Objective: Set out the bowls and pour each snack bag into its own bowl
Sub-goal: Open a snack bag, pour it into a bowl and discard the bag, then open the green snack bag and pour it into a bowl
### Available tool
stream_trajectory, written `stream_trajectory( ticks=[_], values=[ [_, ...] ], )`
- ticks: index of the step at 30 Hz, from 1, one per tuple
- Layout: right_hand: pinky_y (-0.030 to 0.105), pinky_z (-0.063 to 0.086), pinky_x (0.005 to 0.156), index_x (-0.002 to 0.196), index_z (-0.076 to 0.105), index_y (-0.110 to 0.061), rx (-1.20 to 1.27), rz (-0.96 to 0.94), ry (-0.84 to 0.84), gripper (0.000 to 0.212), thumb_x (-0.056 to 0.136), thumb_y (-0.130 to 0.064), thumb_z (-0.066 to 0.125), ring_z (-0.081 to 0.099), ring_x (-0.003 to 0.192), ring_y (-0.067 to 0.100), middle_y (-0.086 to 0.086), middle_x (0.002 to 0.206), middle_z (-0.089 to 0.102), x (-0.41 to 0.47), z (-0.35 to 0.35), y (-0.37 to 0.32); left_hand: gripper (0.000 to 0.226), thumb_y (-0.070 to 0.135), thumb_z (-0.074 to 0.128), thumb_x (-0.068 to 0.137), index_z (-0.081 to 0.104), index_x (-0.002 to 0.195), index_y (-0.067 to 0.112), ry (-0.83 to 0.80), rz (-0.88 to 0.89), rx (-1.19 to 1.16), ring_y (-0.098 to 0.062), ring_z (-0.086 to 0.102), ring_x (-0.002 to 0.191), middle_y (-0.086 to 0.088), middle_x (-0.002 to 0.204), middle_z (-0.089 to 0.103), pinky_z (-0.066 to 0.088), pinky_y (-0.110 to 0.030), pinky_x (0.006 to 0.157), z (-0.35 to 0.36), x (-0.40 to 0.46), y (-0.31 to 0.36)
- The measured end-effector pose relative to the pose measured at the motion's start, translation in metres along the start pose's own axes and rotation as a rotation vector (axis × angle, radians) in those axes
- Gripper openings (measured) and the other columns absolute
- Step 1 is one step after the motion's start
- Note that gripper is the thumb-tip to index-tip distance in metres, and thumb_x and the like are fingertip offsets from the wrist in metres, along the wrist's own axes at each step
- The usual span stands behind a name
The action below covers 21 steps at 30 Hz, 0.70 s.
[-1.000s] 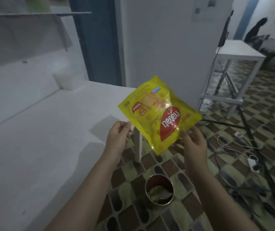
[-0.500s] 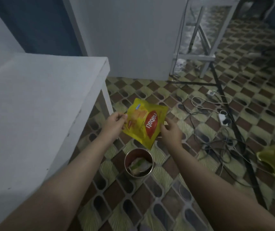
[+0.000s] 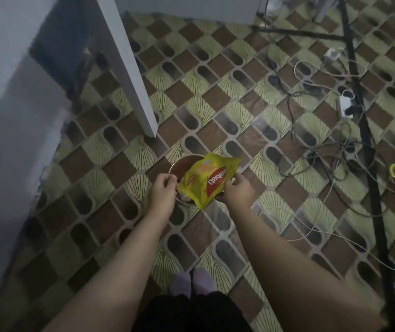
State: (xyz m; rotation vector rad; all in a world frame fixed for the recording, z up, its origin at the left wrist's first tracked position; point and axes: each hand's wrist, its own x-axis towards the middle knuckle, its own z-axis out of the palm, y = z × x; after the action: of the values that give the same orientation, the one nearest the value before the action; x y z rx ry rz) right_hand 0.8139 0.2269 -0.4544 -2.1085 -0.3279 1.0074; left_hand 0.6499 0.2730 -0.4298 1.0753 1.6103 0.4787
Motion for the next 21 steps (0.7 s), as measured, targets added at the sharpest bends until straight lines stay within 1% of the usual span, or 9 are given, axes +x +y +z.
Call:
stream_trajectory(
  ticks=[2, 5, 6, 8, 11, 13, 16, 19, 21],
  values=[
    [0.046, 0.063, 0.054, 0.093, 0.065, -0.016, 0.008, 0.013, -0.006, 0.014, 0.097, -0.015, 0.052, 0.073, 0.066, 0.032, 0.015, 0.090, 0.070, 0.022, 0.022, 0.023, 0.014, 0.031, 0.048, 0.099, 0.060, 0.097, 0.024, 0.013, -0.012, 0.002, -0.021, 0.059, 0.081, -0.005, 0.094, 0.066, 0.053, -0.045, 0.083, 0.008, 0.020, -0.026],
    [0.048, 0.063, 0.064, 0.094, 0.067, -0.021, -0.007, 0.025, 0.005, 0.012, 0.094, -0.020, 0.055, 0.073, 0.075, 0.032, 0.011, 0.092, 0.071, 0.062, 0.063, 0.070, 0.015, 0.033, 0.047, 0.100, 0.059, 0.103, 0.023, 0.014, 0.002, -0.013, -0.021, 0.061, 0.086, -0.004, 0.100, 0.065, 0.054, -0.042, 0.081, 0.023, 0.055, -0.064],
    [0.050, 0.062, 0.071, 0.098, 0.068, -0.022, -0.015, 0.022, 0.002, 0.014, 0.092, -0.023, 0.055, 0.072, 0.081, 0.032, 0.009, 0.094, 0.071, 0.076, 0.077, 0.087, 0.015, 0.033, 0.047, 0.100, 0.058, 0.105, 0.023, 0.007, 0.008, -0.025, -0.020, 0.061, 0.088, -0.003, 0.102, 0.065, 0.053, -0.040, 0.080, 0.028, 0.068, -0.075],
    [0.053, 0.058, 0.084, 0.119, 0.066, -0.020, -0.042, 0.041, -0.041, 0.032, 0.094, -0.032, 0.052, 0.069, 0.096, 0.034, 0.010, 0.103, 0.070, 0.099, 0.101, 0.114, 0.016, 0.033, 0.047, 0.100, 0.057, 0.109, 0.025, -0.014, 0.012, -0.036, -0.016, 0.062, 0.093, -0.001, 0.106, 0.064, 0.052, -0.033, 0.076, 0.036, 0.085, -0.093],
    [0.055, 0.053, 0.094, 0.138, 0.055, -0.015, -0.066, 0.072, -0.066, 0.045, 0.101, -0.037, 0.043, 0.062, 0.112, 0.038, 0.017, 0.120, 0.065, 0.101, 0.116, 0.128, 0.025, 0.033, 0.046, 0.101, 0.052, 0.124, 0.025, -0.042, 0.022, -0.036, 0.000, 0.055, 0.090, 0.008, 0.112, 0.059, 0.041, -0.022, 0.065, 0.040, 0.090, -0.102],
    [0.052, 0.053, 0.097, 0.144, 0.051, -0.020, -0.027, 0.049, -0.066, 0.044, 0.103, -0.034, 0.042, 0.061, 0.115, 0.033, 0.011, 0.128, 0.063, 0.081, 0.112, 0.115, 0.032, 0.033, 0.046, 0.102, 0.048, 0.132, 0.024, -0.059, 0.027, -0.055, 0.005, 0.051, 0.089, 0.011, 0.118, 0.054, 0.037, -0.017, 0.065, 0.037, 0.078, -0.092],
    [0.048, 0.051, 0.100, 0.140, 0.054, -0.025, 0.021, -0.054, -0.025, 0.039, 0.104, -0.034, 0.042, 0.060, 0.115, 0.025, 0.004, 0.130, 0.064, 0.037, 0.089, 0.068, 0.036, 0.029, 0.045, 0.102, 0.045, 0.138, 0.023, -0.072, 0.071, -0.097, -0.003, 0.052, 0.105, 0.011, 0.127, 0.052, 0.038, -0.012, 0.070, 0.023, 0.044, -0.052],
    [0.044, 0.053, 0.095, 0.118, 0.064, -0.025, 0.146, -0.224, -0.036, 0.026, 0.104, -0.033, 0.043, 0.062, 0.103, 0.015, -0.010, 0.104, 0.067, -0.019, 0.057, -0.009, 0.034, 0.026, 0.045, 0.103, 0.047, 0.137, 0.024, -0.066, 0.164, -0.138, -0.003, 0.053, 0.110, 0.012, 0.128, 0.054, 0.040, -0.007, 0.072, 0.000, 0.003, 0.007],
    [0.043, 0.055, 0.089, 0.103, 0.065, -0.026, 0.206, -0.358, -0.055, 0.023, 0.105, -0.032, 0.043, 0.065, 0.093, 0.015, -0.010, 0.092, 0.067, -0.058, 0.035, -0.064, 0.031, 0.026, 0.045, 0.103, 0.049, 0.134, 0.025, -0.038, 0.241, -0.170, 0.002, 0.054, 0.110, 0.015, 0.125, 0.056, 0.046, -0.005, 0.073, -0.018, -0.026, 0.051]
  ],
)
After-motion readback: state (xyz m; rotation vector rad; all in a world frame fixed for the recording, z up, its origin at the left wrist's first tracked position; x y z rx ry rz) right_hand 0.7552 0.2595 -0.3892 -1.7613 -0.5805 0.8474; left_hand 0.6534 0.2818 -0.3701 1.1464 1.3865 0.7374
